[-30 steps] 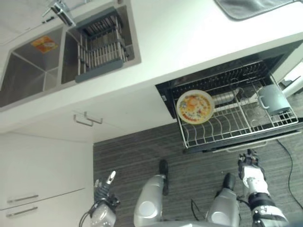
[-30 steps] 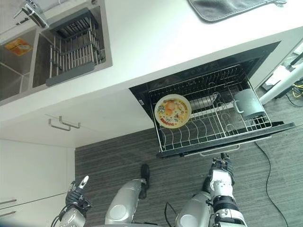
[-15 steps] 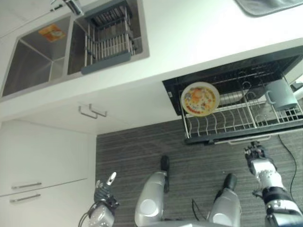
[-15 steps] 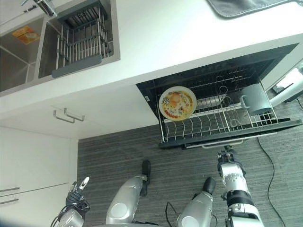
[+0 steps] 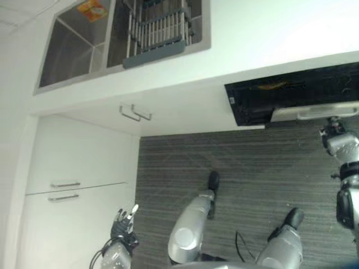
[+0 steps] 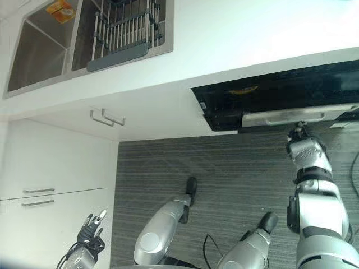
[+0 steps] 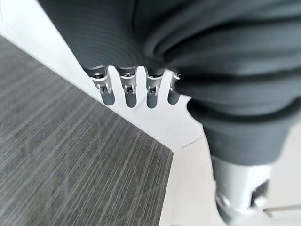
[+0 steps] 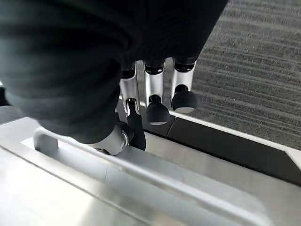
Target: Place the dishes in the dishwasher.
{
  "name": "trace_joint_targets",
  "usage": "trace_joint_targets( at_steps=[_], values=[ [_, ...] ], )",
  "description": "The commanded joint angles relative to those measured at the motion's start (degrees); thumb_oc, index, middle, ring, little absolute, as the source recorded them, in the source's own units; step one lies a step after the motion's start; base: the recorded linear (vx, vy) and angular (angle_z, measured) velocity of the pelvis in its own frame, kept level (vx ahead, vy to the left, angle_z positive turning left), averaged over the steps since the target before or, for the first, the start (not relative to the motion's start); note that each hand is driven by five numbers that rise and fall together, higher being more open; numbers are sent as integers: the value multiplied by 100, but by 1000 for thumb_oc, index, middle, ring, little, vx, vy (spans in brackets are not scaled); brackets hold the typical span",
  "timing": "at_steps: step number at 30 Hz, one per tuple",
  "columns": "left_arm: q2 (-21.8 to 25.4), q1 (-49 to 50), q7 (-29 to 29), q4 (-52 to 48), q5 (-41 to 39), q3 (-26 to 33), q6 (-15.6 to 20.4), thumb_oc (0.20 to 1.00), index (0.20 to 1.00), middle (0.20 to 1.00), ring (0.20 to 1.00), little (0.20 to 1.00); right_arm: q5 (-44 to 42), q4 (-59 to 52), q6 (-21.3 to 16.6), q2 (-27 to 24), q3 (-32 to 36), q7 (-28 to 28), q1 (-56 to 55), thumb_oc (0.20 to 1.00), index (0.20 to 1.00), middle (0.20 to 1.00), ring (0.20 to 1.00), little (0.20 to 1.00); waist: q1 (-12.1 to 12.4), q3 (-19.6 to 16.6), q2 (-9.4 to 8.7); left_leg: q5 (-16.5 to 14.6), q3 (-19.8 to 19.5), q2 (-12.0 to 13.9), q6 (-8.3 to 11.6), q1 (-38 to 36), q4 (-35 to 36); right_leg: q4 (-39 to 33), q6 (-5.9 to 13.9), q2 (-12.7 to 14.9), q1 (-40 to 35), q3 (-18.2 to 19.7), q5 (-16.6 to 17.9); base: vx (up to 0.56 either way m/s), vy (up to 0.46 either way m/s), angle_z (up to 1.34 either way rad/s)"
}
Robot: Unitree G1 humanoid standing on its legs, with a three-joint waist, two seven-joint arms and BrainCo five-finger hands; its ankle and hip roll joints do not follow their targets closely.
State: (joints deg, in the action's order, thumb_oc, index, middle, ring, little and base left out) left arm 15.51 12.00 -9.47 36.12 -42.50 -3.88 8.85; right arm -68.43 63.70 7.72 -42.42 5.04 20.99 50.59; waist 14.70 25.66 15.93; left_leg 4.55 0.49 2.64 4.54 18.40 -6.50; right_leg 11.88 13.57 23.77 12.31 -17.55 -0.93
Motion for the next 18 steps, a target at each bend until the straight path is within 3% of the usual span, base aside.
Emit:
trace_joint_targets(
  at_steps=[1, 4, 5, 9, 14, 18],
  values=[
    [591, -75, 202, 61, 6, -30, 73, 1000, 1000, 1000, 1000, 1000, 242, -526, -199, -122, -529, -378, 1574, 200, 200, 200, 200, 200, 493, -395, 25, 517, -425, -260, 76, -17, 705, 1145, -558, -309, 481, 33, -788, 129, -41, 18],
    [705, -5, 376, 191, -137, 67, 33, 1000, 1000, 1000, 1000, 1000, 407, -359, -166, -473, -613, -318, 1986, 200, 200, 200, 200, 200, 640, -483, 174, 606, -574, -395, 63, -33, 782, 1371, -552, -164, 409, -38, -1002, 93, -26, 32],
    [747, 45, 518, 339, -154, 169, -6, 1000, 1000, 1000, 1000, 1000, 551, -49, -94, -815, -695, -329, 2326, 200, 200, 200, 200, 200, 749, -573, 259, 649, -662, -473, 75, -53, 792, 1486, -560, -46, 296, -117, -1096, 117, -15, 30],
    [750, 167, 652, 614, -140, 313, -96, 1000, 1000, 1000, 1000, 1000, 914, 406, 67, -1352, -950, -517, 2865, 200, 200, 200, 200, 200, 872, -720, 359, 695, -768, -561, 98, -79, 760, 1606, -570, 100, 123, -196, -1202, 92, 22, 34],
    [649, 320, 790, 975, 51, 570, -275, 1000, 1000, 1000, 1000, 1000, 1182, 582, 363, -1757, -1300, -734, 3325, 200, 200, 200, 200, 200, 897, -880, 370, 714, -803, -596, 146, -126, 682, 1605, -577, 194, -110, -260, -1240, 124, 60, 17],
    [580, 420, 979, 1083, 237, 614, -157, 1000, 1000, 1000, 1000, 1000, 1232, 641, 695, -1922, -1312, -767, 3238, 200, 200, 200, 200, 200, 874, -912, 333, 665, -824, -618, 151, -159, 582, 1586, -581, 223, -222, -273, -1235, 107, 43, 4]
  ],
)
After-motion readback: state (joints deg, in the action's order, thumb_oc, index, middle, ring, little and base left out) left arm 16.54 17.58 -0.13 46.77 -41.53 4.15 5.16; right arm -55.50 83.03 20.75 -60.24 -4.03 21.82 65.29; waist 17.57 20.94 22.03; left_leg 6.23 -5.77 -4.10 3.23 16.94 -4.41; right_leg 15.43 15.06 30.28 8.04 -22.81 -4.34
